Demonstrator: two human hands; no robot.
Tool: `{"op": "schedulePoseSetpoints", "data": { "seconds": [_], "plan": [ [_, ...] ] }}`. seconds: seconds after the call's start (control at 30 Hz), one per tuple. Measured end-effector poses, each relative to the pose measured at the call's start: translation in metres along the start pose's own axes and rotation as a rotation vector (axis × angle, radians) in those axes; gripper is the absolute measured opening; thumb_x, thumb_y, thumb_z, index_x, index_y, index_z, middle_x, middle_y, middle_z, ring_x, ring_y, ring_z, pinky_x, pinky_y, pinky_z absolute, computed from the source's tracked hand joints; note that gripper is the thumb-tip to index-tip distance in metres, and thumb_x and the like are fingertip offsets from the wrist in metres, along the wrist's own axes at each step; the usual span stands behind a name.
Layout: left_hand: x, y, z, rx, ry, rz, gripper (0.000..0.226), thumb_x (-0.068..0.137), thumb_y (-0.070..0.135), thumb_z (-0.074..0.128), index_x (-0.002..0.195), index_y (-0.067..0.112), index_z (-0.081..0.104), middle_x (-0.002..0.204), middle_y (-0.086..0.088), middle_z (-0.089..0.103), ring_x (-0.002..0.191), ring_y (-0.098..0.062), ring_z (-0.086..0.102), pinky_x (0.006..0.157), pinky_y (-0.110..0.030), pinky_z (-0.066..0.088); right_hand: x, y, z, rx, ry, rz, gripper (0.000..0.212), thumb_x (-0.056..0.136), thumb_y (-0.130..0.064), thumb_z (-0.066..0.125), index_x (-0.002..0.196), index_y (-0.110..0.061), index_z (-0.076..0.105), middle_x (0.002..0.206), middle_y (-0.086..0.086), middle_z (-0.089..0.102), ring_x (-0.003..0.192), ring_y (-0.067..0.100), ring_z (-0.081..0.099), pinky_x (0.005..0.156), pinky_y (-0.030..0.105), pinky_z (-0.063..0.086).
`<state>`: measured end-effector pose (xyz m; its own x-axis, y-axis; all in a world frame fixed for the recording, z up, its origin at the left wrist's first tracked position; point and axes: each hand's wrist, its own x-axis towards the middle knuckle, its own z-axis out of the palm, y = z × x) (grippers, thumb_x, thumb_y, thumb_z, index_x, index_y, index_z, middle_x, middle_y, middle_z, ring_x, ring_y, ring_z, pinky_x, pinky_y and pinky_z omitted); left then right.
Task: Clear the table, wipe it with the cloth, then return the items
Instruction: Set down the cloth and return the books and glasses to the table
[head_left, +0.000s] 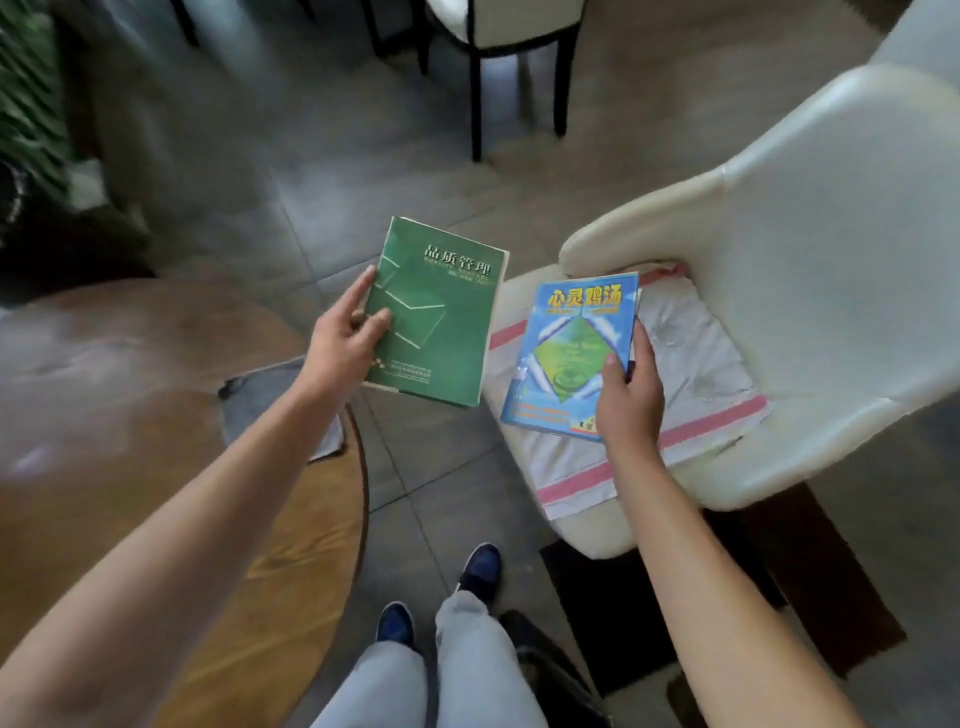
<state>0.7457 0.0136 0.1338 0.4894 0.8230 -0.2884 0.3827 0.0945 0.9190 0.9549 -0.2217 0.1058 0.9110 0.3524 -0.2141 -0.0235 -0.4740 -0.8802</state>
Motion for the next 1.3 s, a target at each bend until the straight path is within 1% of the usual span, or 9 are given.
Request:
{"op": "schedulePoseSetpoints", "data": {
  "seconds": [0.1,0.27,0.37,0.5,0.77,0.87,1.0,1.2,1.3],
  "plan": [
    [-0.028,-0.015,-0.063,-0.062,0.114,-0.020,0.058,0.106,0.006,0.055,0.159,0.025,0.039,0.103,0.004,0.069,0.076,0.001,0.070,0.068,-0.016,0.057,-0.021,-0.026,0.050,0.008,-0.103,-0.055,0.053,0.103,-0.015,0.053,0.152,-0.033,0.047,0.126,0.003,0.071,0.110,0.020,0.066,0.087,0.025,0.048],
    [-0.076,-0.059,-0.178,-0.097,0.292,-0.073,0.058,0.106,0.007,0.055,0.158,0.026,0.038,0.106,0.001,0.068,0.076,0.003,0.071,0.067,-0.016,0.057,-0.073,-0.058,0.143,-0.008,-0.285,-0.131,0.051,0.103,-0.017,0.054,0.151,-0.034,0.049,0.112,-0.004,0.070,0.101,0.015,0.065,0.091,0.033,0.051],
    [-0.097,-0.097,-0.250,-0.131,0.384,-0.100,0.058,0.106,0.010,0.056,0.157,0.031,0.040,0.119,-0.005,0.071,0.086,-0.003,0.072,0.076,-0.024,0.061,-0.109,-0.071,0.199,0.012,-0.390,-0.161,0.049,0.104,-0.019,0.054,0.150,-0.035,0.050,0.118,-0.006,0.070,0.107,0.014,0.067,0.091,0.029,0.052],
    [-0.116,-0.150,-0.344,-0.171,0.487,-0.130,0.057,0.106,0.011,0.056,0.155,0.035,0.041,0.116,0.007,0.071,0.090,-0.006,0.074,0.077,-0.024,0.061,-0.161,-0.081,0.287,0.074,-0.491,-0.203,0.048,0.102,-0.016,0.053,0.148,-0.026,0.054,0.134,-0.010,0.068,0.120,0.009,0.065,0.103,0.033,0.053],
    [-0.110,-0.252,-0.499,-0.136,0.534,-0.190,0.057,0.105,0.011,0.057,0.157,0.028,0.040,0.110,0.001,0.068,0.079,0.002,0.073,0.070,-0.016,0.058,-0.256,-0.088,0.461,0.083,-0.575,-0.118,0.048,0.103,-0.013,0.052,0.149,-0.026,0.052,0.116,-0.017,0.070,0.104,0.005,0.069,0.099,0.035,0.056],
    [-0.094,-0.288,-0.535,-0.128,0.535,-0.215,0.056,0.105,0.012,0.057,0.156,0.031,0.042,0.113,-0.003,0.069,0.079,0.000,0.072,0.072,-0.018,0.059,-0.273,-0.081,0.511,0.110,-0.578,-0.110,0.050,0.099,-0.017,0.053,0.148,-0.025,0.053,0.134,-0.004,0.068,0.120,0.015,0.067,0.107,0.044,0.053],
    [-0.068,-0.319,-0.567,-0.149,0.511,-0.218,0.055,0.105,0.017,0.059,0.153,0.040,0.044,0.120,-0.004,0.071,0.089,-0.008,0.075,0.080,-0.028,0.061,-0.276,-0.066,0.565,0.125,-0.580,-0.094,0.052,0.095,-0.018,0.054,0.146,-0.027,0.055,0.130,-0.009,0.069,0.117,0.013,0.068,0.107,0.046,0.053],
    [-0.050,-0.346,-0.569,-0.183,0.502,-0.273,0.057,0.106,0.015,0.056,0.156,0.037,0.041,0.119,0.000,0.069,0.097,-0.012,0.075,0.076,-0.024,0.060,-0.276,-0.046,0.593,0.054,-0.591,-0.063,0.050,0.100,-0.010,0.053,0.148,-0.024,0.054,0.121,-0.019,0.070,0.107,0.001,0.069,0.103,0.036,0.054],
    [-0.047,-0.353,-0.570,-0.196,0.508,-0.320,0.057,0.107,0.013,0.054,0.156,0.037,0.039,0.123,-0.002,0.068,0.098,-0.011,0.074,0.076,-0.024,0.061,-0.276,-0.041,0.597,-0.007,-0.590,-0.022,0.053,0.098,-0.020,0.054,0.148,-0.036,0.051,0.126,-0.004,0.073,0.111,0.017,0.071,0.101,0.046,0.056]
  ]
}}
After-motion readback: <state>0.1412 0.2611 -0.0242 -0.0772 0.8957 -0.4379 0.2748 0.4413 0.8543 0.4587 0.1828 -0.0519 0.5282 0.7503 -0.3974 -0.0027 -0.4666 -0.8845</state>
